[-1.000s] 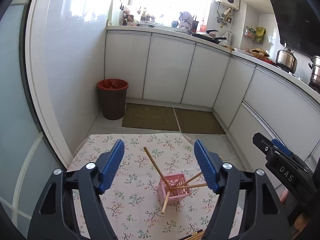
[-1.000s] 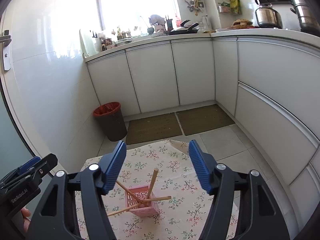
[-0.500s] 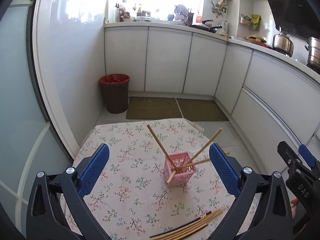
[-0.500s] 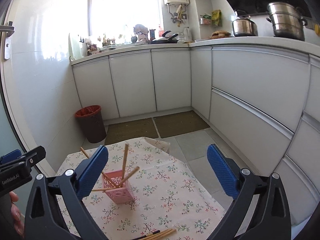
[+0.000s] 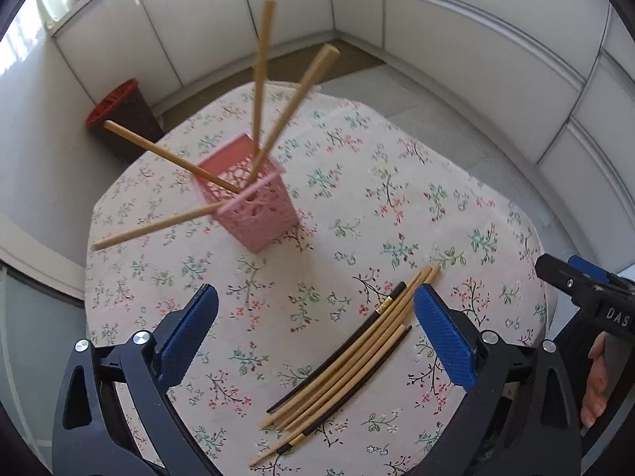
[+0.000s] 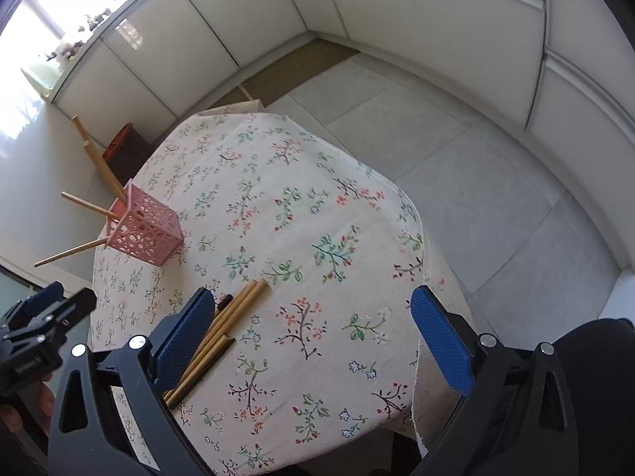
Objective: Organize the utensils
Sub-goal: 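Grasp a black chopstick from the pile with the left tool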
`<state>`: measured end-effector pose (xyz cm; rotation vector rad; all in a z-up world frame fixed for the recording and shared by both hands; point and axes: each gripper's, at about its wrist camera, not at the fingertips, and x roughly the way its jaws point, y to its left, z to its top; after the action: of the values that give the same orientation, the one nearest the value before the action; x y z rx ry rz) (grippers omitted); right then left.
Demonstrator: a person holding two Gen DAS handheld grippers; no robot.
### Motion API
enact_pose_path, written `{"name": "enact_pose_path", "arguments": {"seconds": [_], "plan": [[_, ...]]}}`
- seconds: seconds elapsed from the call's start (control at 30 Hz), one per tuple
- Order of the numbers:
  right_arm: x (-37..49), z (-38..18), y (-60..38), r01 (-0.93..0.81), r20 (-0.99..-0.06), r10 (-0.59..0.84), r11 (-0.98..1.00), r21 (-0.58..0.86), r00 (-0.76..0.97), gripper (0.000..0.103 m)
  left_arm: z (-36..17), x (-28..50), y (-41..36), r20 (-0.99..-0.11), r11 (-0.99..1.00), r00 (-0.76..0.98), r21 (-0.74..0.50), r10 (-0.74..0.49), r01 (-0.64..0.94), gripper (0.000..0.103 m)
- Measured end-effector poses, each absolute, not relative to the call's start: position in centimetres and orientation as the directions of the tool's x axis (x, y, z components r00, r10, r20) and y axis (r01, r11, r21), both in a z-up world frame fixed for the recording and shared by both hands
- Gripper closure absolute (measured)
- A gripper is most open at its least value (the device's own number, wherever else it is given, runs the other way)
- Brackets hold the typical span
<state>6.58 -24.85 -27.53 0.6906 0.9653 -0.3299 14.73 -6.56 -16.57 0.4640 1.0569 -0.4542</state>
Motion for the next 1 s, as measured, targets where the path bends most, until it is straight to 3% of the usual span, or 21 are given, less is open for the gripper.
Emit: {"name": "enact_pose_path", "arguments": {"seconds": [0.03,0.1,0.17,0.4,0.5,0.83,1.0], "plan": [[6.4,-28.0,-25.1,0.556,-0.843,0.046,0.732,0.393,0.535,0.007,-17.7,15.0,-7.3,-0.916,0.799,0.384,0.142,-0.119,0.584,0.024],[6.4,-28.6,-25.3,0.564,-0.847,0.066,0.719,0.407,0.527,0.007,-19.5,15.3,-8.4,-0.947,0.780,0.301,0.107,-0.108,0.616,0.052],[6.5,-29.1,-25.3,0.559,-0.849,0.085,0.717,0.416,0.522,0.007,-20.9,15.7,-9.2,-0.967,0.763,0.225,0.055,-0.121,0.644,0.059],[6.9,-29.9,-25.2,0.553,-0.857,0.110,0.721,0.417,0.503,0.007,-23.3,15.8,-11.9,-0.986,0.688,0.144,0.046,-0.085,0.725,0.060],[7.0,-30.3,-25.3,0.560,-0.862,0.125,0.712,0.423,0.492,0.007,-24.7,16.7,-12.1,-0.994,0.692,0.095,0.035,-0.049,0.721,0.069],[7.3,-31.1,-25.3,0.566,-0.872,0.149,0.707,0.424,0.466,0.007,-27.4,17.9,-12.3,-0.999,0.696,0.045,0.041,0.013,0.717,0.072],[7.3,-31.4,-25.2,0.569,-0.876,0.164,0.703,0.427,0.454,0.007,-28.4,19.2,-12.6,-0.999,0.700,0.041,0.040,0.016,0.713,0.084]]}}
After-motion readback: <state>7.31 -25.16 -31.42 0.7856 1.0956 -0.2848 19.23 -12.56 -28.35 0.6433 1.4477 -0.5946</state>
